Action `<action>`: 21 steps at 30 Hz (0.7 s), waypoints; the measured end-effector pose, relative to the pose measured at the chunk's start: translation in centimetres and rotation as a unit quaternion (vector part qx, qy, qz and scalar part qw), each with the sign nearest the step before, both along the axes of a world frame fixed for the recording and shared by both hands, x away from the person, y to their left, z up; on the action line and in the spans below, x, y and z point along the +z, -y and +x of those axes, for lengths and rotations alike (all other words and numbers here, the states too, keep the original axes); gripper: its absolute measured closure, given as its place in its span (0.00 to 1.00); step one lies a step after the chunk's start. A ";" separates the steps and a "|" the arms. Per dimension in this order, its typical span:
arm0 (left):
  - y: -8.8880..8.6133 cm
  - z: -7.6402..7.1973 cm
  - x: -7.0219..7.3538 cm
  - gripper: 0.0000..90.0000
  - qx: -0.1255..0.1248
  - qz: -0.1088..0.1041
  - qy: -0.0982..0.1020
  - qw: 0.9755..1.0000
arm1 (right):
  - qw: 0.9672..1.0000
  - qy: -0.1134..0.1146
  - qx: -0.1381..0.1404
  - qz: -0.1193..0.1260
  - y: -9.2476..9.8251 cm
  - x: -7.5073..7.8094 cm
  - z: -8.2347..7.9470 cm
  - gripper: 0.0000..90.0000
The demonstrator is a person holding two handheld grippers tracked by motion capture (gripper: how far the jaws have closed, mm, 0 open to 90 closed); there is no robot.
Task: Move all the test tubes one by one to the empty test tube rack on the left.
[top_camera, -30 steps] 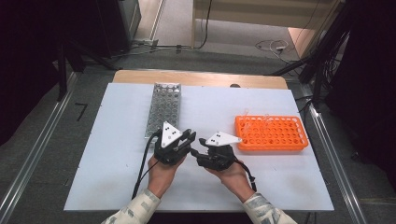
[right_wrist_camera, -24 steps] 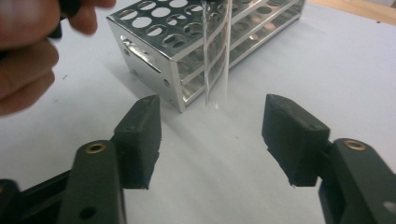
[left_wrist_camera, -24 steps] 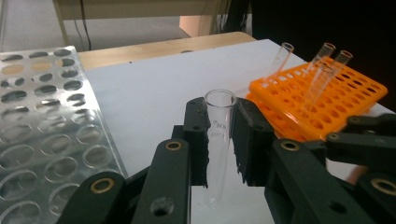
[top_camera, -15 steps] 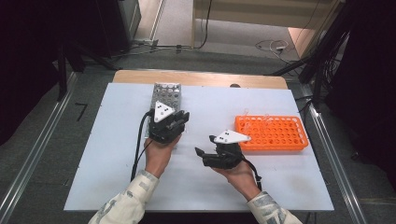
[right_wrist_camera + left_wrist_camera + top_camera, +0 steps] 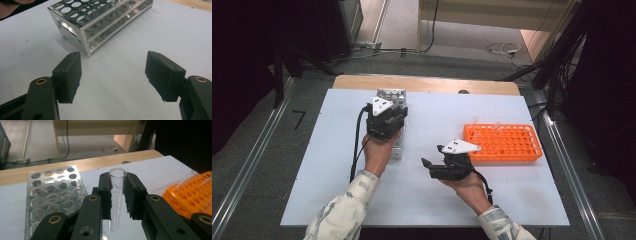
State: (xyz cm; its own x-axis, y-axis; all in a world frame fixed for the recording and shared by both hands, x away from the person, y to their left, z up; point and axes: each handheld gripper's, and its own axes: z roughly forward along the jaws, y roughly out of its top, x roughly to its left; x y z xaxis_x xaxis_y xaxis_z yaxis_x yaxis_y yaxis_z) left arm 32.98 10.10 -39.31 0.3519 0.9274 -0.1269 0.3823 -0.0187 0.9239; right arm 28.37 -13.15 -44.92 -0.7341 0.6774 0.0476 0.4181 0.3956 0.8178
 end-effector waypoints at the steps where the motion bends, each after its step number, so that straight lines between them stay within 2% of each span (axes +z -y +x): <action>1: -0.1 0.2 0.2 0.84 0.003 0.001 0.003 1.000 | 1.000 -0.001 0.000 -0.001 0.0 0.0 0.0 0.31; 8: -0.4 1.3 0.8 0.84 0.028 0.019 0.015 0.999 | 1.000 -0.001 -0.002 0.001 0.0 0.0 0.0 0.31; 21: -0.3 2.8 -0.2 0.84 0.054 0.042 0.015 0.998 | 1.000 0.000 -0.003 0.005 0.2 0.1 0.0 0.31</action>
